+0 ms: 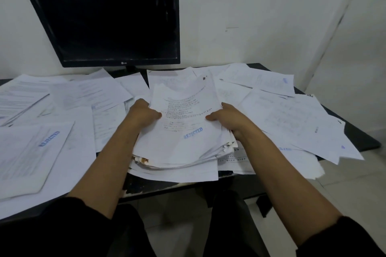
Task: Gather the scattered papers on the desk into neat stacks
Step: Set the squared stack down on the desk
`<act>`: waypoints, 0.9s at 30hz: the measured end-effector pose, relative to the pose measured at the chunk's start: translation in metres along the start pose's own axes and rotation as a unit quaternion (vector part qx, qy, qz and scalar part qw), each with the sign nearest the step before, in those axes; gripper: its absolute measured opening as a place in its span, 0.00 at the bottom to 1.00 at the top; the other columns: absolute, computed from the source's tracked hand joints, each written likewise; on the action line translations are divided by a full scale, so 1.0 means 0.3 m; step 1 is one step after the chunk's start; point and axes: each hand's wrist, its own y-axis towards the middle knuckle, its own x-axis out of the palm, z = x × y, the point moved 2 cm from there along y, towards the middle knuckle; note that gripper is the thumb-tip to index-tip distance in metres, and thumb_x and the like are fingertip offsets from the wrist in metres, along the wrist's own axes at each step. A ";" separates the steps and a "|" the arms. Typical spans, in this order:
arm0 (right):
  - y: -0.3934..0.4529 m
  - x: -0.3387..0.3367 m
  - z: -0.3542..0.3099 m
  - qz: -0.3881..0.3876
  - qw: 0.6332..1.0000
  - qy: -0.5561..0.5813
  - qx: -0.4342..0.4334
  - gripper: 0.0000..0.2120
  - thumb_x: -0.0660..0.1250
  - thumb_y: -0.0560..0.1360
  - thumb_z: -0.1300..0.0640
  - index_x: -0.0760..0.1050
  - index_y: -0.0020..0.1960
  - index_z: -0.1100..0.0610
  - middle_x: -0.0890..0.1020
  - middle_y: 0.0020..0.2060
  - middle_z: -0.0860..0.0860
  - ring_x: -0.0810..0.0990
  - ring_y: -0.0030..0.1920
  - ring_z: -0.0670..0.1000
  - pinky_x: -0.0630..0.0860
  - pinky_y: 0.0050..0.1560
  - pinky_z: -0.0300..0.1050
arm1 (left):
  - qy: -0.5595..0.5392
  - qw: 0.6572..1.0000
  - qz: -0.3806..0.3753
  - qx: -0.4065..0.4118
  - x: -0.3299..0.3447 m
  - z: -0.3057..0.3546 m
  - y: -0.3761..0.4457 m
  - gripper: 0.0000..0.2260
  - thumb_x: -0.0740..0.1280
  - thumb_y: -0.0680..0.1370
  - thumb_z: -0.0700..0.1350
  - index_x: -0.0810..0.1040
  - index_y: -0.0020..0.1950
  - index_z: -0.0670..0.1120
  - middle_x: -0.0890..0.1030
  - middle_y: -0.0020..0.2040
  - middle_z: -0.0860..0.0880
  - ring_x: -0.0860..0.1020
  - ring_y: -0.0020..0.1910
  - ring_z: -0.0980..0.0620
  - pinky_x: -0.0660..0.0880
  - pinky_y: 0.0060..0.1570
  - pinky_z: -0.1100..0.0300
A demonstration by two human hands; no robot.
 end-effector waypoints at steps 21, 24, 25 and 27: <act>0.263 -0.223 -0.103 0.008 0.992 -0.125 -0.016 0.26 0.68 0.76 0.61 0.66 0.72 0.57 0.77 0.62 0.56 0.80 0.52 0.57 0.78 0.44 0.46 | -0.026 0.999 -0.043 0.011 0.162 0.169 0.081 0.12 0.72 0.76 0.45 0.75 0.55 0.41 0.78 0.54 0.44 0.76 0.50 0.44 0.71 0.46 0.58; 0.271 -0.212 -0.104 -0.018 0.992 -0.123 -0.008 0.26 0.67 0.76 0.61 0.64 0.73 0.56 0.76 0.62 0.55 0.80 0.52 0.57 0.78 0.40 0.46 | -0.033 0.998 -0.049 0.002 0.166 0.183 0.089 0.18 0.71 0.77 0.46 0.71 0.61 0.39 0.74 0.54 0.45 0.75 0.51 0.45 0.70 0.46 0.57; 0.268 -0.212 -0.103 -0.017 0.992 -0.127 -0.009 0.26 0.67 0.76 0.62 0.65 0.72 0.56 0.76 0.61 0.55 0.80 0.53 0.57 0.77 0.40 0.45 | -0.042 0.998 -0.054 -0.004 0.169 0.190 0.089 0.20 0.71 0.77 0.46 0.69 0.64 0.39 0.74 0.55 0.45 0.75 0.52 0.45 0.71 0.46 0.57; 0.265 -0.218 -0.095 -0.009 0.993 -0.115 -0.010 0.24 0.68 0.75 0.63 0.68 0.70 0.59 0.78 0.61 0.55 0.80 0.53 0.57 0.78 0.40 0.44 | -0.067 0.995 -0.067 -0.011 0.168 0.200 0.083 0.24 0.72 0.76 0.45 0.67 0.67 0.38 0.74 0.58 0.44 0.75 0.53 0.44 0.72 0.45 0.55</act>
